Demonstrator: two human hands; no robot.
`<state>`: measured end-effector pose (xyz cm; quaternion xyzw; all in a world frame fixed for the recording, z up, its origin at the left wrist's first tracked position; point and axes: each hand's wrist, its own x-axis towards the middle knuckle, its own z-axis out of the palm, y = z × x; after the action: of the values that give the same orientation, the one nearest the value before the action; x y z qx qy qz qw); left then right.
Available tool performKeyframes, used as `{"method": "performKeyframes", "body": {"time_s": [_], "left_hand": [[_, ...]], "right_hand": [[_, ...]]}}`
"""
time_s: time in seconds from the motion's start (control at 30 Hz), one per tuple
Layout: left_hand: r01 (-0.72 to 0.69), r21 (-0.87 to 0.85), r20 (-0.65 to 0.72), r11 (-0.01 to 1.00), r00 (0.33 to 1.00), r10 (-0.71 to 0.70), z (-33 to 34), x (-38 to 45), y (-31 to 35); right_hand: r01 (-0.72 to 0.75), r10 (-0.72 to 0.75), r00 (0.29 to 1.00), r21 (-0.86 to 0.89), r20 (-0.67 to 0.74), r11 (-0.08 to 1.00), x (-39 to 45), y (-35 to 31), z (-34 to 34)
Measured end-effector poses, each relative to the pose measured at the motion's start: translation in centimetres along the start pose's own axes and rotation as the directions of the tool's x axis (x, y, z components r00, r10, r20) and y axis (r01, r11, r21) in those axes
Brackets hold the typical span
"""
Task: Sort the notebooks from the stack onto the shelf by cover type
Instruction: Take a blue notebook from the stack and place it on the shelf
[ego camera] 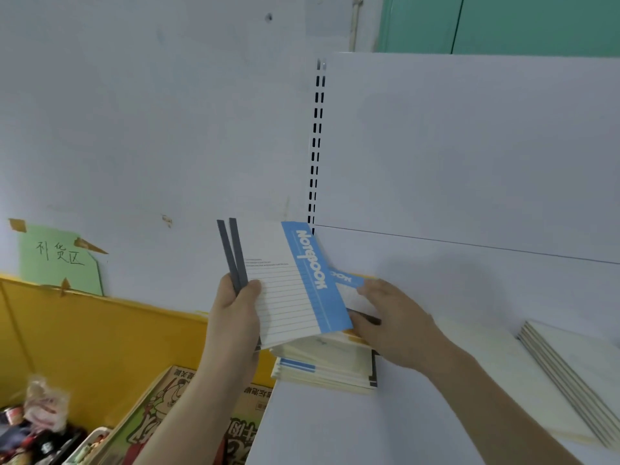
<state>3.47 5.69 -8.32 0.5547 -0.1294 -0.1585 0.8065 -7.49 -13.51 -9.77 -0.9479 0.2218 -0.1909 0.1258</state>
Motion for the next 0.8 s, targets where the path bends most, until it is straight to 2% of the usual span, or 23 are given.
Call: {"method": "performKeyframes", "body": {"time_s": [0.03,0.1,0.23,0.37,0.47,0.53,0.63,0.7,0.8], "left_hand": [[-0.004,0.005,-0.008,1.0,1.0,0.004,-0.1,0.0,-0.1],[-0.008,0.016,-0.016,1.0,1.0,0.008,-0.3,0.0,-0.1],[-0.012,0.022,-0.033,1.0,0.999,0.012,-0.5,0.1,-0.1],[-0.014,0.004,-0.052,1.0,0.999,0.014,-0.8,-0.2,0.1],[-0.036,-0.001,-0.05,0.999,0.998,0.036,-0.7,-0.3,0.4],[-0.045,-0.009,-0.04,0.999,0.998,0.045,-0.4,-0.4,0.4],[-0.032,-0.031,-0.009,0.999,0.999,0.032,0.4,-0.5,0.0],[-0.019,-0.038,0.025,0.999,0.999,0.02,1.2,-0.7,-0.4],[0.003,-0.042,0.088,0.999,0.996,0.0,2.6,-1.3,-0.8]], "right_hand": [[0.011,-0.01,0.998,-0.015,0.062,1.0,0.2,-0.2,0.0],[-0.012,0.017,0.997,-0.069,0.073,0.998,0.3,-0.7,-0.4],[0.066,-0.077,0.997,-0.265,-0.031,0.962,0.2,-0.8,-0.2],[-0.028,-0.028,0.978,-0.259,-0.209,0.966,0.2,0.0,-0.7],[-0.119,-0.007,0.921,-0.297,-0.391,0.948,0.2,0.8,-1.5],[-0.134,-0.009,0.859,-0.241,-0.512,0.961,-0.1,0.9,-2.1],[-0.069,-0.089,0.704,-0.193,-0.705,0.979,-1.1,-0.7,-3.0],[-0.044,-0.157,0.644,-0.241,-0.749,0.97,-1.9,-2.5,-2.5],[0.037,-0.26,0.659,-0.314,-0.706,0.949,-3.3,-5.3,0.0]]}}
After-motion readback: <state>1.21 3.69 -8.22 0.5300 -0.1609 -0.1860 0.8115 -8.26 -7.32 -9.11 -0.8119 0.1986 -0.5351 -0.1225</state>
